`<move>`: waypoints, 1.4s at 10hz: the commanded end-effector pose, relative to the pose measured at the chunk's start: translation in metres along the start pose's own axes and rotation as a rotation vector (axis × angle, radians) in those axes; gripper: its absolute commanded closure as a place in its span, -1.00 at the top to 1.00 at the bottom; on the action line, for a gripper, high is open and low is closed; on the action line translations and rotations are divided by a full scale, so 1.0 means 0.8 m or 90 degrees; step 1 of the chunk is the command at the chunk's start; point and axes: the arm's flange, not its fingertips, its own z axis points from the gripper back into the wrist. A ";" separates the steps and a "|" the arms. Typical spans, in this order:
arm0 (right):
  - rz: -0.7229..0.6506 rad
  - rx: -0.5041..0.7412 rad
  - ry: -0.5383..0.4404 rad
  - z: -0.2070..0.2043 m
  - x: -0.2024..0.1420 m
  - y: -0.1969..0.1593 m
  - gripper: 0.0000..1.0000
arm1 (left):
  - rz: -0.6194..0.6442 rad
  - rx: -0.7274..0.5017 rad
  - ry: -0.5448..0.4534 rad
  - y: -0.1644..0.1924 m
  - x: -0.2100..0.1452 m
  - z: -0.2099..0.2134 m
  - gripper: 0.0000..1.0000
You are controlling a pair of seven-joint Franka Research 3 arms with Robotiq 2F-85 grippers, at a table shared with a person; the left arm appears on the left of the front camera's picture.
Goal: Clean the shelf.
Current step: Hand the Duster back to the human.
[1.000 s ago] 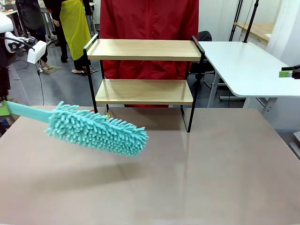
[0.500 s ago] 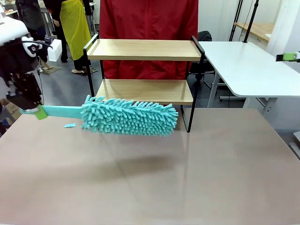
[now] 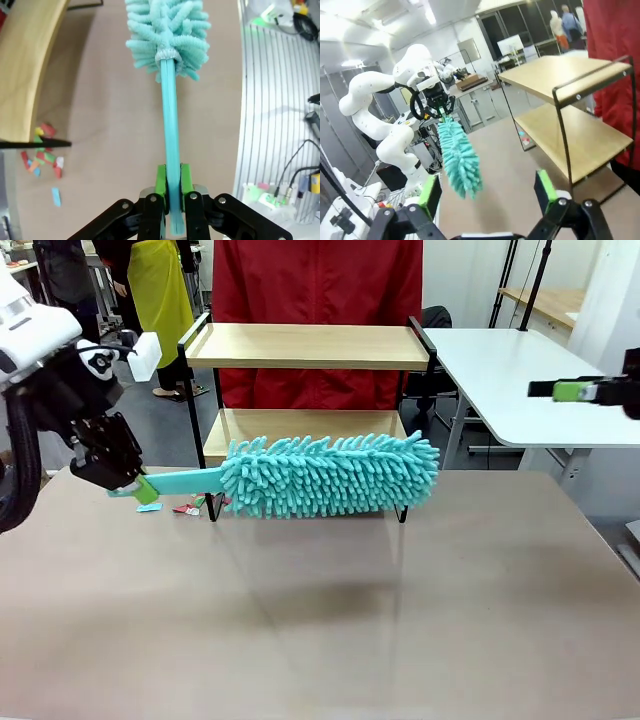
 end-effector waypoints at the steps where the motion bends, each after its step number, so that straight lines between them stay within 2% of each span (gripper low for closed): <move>1: -0.022 -0.008 0.014 0.017 0.010 0.002 1.00 | -0.042 -0.039 -0.013 -0.003 -0.009 -0.005 -0.74; 2: -0.022 -0.008 0.014 0.017 0.010 0.002 1.00 | 0.000 0.000 0.000 0.000 0.000 0.000 -0.74; 5: -0.008 -0.010 0.006 0.010 0.000 -0.001 1.00 | -0.013 -0.008 0.004 0.000 -0.002 -0.005 -0.74; 6: 0.042 -0.008 0.014 0.000 -0.014 0.005 1.00 | -0.020 0.007 -0.012 0.006 0.001 -0.021 -0.74; 8: 0.111 0.005 -0.016 -0.019 -0.028 0.006 1.00 | -0.039 0.053 -0.063 0.007 -0.006 -0.026 -0.74; 9: 0.128 0.005 -0.030 -0.025 -0.034 0.005 1.00 | -0.074 0.044 -0.079 0.008 -0.011 -0.028 -0.74; 11: 0.147 0.019 -0.073 -0.044 -0.045 0.004 1.00 | -0.063 0.059 -0.083 0.019 -0.013 -0.042 -0.74; 13: 0.176 0.029 -0.075 -0.067 -0.057 0.003 1.00 | -0.077 0.060 -0.104 0.025 -0.008 -0.050 -0.74; 14: 0.179 0.030 -0.071 -0.078 -0.061 0.004 1.00 | -0.054 0.061 -0.058 0.018 -0.007 -0.036 -0.74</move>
